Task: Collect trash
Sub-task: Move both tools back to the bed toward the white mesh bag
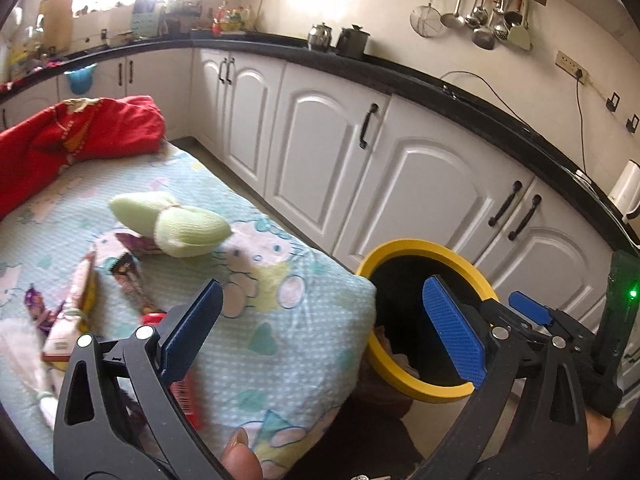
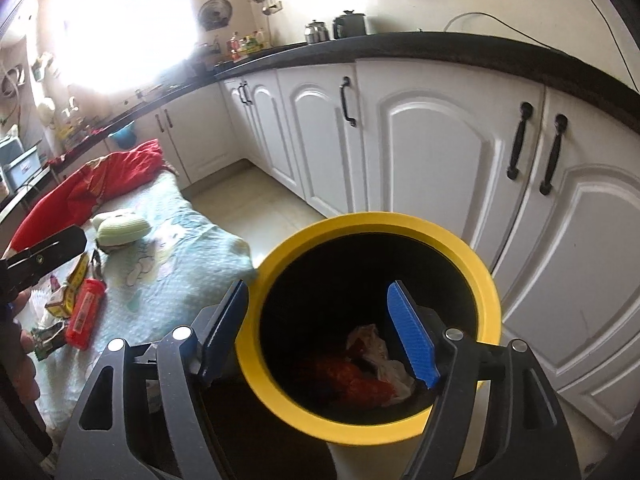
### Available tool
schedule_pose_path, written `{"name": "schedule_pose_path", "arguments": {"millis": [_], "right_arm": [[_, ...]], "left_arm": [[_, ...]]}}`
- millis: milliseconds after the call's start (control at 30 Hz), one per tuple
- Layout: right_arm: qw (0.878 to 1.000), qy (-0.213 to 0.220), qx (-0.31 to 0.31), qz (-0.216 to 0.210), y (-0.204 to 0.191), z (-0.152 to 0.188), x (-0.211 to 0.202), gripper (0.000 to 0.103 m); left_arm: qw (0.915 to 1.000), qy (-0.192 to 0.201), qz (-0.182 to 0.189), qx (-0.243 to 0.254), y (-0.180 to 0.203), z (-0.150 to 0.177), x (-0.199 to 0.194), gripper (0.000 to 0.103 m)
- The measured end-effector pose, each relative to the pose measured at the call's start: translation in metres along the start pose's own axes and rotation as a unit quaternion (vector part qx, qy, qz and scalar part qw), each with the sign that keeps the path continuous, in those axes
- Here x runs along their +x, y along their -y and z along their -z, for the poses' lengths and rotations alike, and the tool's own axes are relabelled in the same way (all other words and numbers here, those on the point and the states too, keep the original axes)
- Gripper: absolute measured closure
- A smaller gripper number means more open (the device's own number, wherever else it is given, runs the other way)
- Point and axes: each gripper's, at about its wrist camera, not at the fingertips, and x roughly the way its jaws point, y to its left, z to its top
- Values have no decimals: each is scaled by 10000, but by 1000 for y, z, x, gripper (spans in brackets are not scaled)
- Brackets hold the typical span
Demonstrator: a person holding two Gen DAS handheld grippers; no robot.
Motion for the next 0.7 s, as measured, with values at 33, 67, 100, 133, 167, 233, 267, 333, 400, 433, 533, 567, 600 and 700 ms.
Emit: {"name": "schedule_pose_path", "arguments": {"millis": [33,67,100,133,167,233,267,333,400,433,533,567,600,700], "right_arm": [[10000,12,-29,-13,-3,-1,-1,33],[10000,22,-52,-28,-6,-1,-2,33],[10000,33,-72,-42,-8,-1,-2,33],[9999,49,-103,-66,-12,-2,-4,33],[9999,61,-129,-90,-15,-3,-4,33],[9997,93,-186,-130,-21,-4,-6,32],[9996,106,-217,-148,-25,-4,-7,32],[9993,121,-298,-212,-33,-6,-8,31],[9989,135,-363,-262,-39,-6,-8,31],[9987,135,-399,-293,-43,-7,-9,31],[9981,155,-485,-359,-52,-6,-10,30],[9977,160,-520,-394,-56,-7,-11,30],[9974,160,-555,-423,-60,-8,-11,29],[9965,175,-650,-497,-72,-9,-12,29]], "left_arm": [[10000,36,-24,-21,-3,0,-3,11],[10000,57,-46,-32,-5,-1,-4,11],[9999,83,-74,-45,-7,-1,-6,11],[9999,119,-93,-68,-10,-2,-9,11],[9998,142,-106,-80,-12,-2,-11,11],[9997,190,-144,-97,-16,-3,-14,11],[9996,208,-156,-119,-19,-3,-17,11],[9994,241,-178,-150,-23,-3,-21,11],[9993,274,-210,-161,-27,-3,-24,11],[9992,292,-233,-164,-29,-3,-26,11],[9988,326,-319,-175,-37,-2,-32,11],[9987,333,-343,-192,-40,-1,-34,11],[9986,337,-362,-204,-43,-1,-35,11],[9981,363,-433,-253,-52,-1,-40,11]]}}
